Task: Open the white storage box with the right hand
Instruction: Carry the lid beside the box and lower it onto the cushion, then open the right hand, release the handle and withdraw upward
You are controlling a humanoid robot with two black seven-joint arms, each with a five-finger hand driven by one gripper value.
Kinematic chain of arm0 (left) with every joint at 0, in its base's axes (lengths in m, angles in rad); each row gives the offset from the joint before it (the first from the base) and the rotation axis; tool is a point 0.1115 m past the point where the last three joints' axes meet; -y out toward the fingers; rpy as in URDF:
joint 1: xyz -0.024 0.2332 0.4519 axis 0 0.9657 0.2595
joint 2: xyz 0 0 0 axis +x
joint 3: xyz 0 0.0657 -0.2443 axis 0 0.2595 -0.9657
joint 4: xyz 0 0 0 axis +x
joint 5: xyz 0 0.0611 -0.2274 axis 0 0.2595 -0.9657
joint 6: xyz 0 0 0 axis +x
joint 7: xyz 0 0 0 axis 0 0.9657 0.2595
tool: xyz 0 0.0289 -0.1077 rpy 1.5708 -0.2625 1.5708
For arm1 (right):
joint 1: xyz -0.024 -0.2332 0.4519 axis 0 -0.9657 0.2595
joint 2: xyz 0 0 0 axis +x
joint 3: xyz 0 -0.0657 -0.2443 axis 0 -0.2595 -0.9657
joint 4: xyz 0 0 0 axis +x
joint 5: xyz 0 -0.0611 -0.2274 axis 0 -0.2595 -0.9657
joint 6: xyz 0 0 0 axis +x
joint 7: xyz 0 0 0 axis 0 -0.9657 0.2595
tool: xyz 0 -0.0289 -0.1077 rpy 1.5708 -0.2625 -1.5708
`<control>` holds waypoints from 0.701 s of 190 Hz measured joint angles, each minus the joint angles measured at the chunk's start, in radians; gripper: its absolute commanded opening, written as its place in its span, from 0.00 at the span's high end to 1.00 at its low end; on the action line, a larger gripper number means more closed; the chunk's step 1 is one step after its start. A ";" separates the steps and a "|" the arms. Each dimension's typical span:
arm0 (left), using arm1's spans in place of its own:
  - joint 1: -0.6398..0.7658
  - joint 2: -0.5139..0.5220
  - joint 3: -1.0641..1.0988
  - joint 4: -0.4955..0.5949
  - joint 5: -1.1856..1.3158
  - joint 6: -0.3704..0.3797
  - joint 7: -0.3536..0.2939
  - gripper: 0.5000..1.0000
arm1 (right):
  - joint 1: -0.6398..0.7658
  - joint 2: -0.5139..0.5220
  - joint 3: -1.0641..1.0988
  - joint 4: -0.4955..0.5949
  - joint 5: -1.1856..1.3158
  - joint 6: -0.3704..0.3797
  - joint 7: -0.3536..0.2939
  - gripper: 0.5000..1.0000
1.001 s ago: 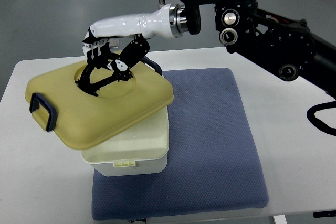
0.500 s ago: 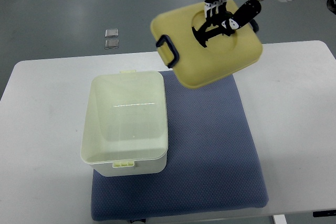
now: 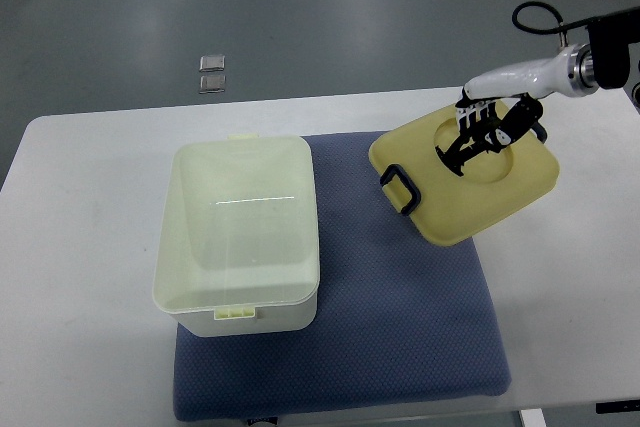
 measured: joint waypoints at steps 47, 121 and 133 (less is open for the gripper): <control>0.000 0.000 0.000 0.001 0.000 0.000 0.000 0.00 | -0.055 0.121 0.002 -0.001 0.000 -0.019 0.000 1.00; 0.000 0.000 0.000 0.002 0.000 0.000 0.000 0.00 | -0.106 0.188 0.010 -0.019 0.018 -0.090 -0.005 0.09; 0.000 0.000 0.000 0.001 0.000 0.000 0.000 0.00 | -0.113 0.188 0.013 -0.027 0.020 -0.094 -0.006 0.09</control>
